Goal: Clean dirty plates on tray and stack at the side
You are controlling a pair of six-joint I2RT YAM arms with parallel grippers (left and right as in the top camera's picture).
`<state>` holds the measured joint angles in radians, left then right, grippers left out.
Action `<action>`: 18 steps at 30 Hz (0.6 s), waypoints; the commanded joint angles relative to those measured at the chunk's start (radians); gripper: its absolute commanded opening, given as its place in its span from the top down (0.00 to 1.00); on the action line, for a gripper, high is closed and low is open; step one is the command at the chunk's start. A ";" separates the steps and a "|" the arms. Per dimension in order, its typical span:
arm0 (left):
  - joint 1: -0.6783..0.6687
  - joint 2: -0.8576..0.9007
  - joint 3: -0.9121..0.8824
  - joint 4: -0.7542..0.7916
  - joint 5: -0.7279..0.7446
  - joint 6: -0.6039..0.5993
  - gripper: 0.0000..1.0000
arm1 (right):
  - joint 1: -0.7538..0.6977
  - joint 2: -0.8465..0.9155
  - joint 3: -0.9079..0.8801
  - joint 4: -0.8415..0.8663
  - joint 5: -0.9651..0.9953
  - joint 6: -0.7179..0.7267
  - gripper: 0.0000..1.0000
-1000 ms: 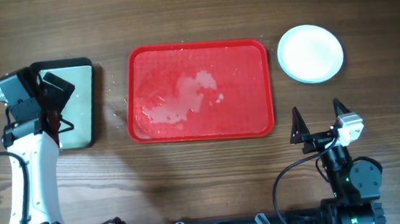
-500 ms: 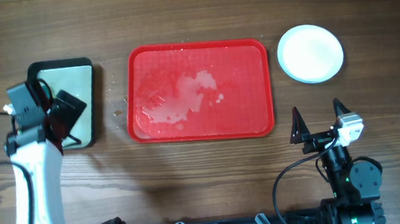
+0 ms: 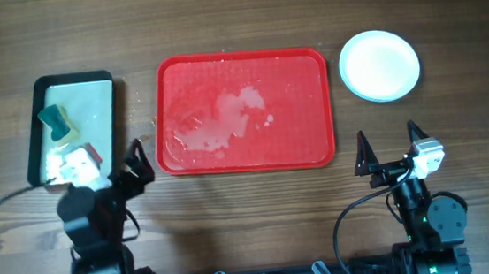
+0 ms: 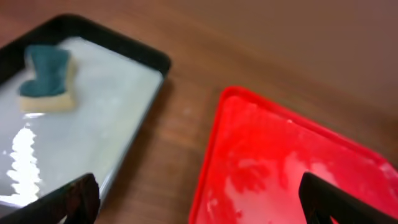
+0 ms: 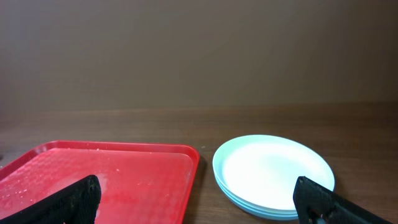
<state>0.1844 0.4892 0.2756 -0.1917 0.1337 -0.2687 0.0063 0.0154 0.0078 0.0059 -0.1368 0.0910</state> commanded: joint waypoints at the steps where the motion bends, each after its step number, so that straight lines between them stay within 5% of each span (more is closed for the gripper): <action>1: -0.038 -0.123 -0.114 0.095 0.030 0.030 0.00 | 0.006 -0.005 -0.003 0.002 0.010 -0.010 0.00; 18: -0.119 -0.422 -0.270 0.158 -0.036 0.032 0.00 | 0.006 -0.005 -0.003 0.002 0.010 -0.010 0.00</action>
<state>0.0875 0.1028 0.0154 -0.0372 0.1356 -0.2626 0.0063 0.0154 0.0078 0.0055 -0.1364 0.0910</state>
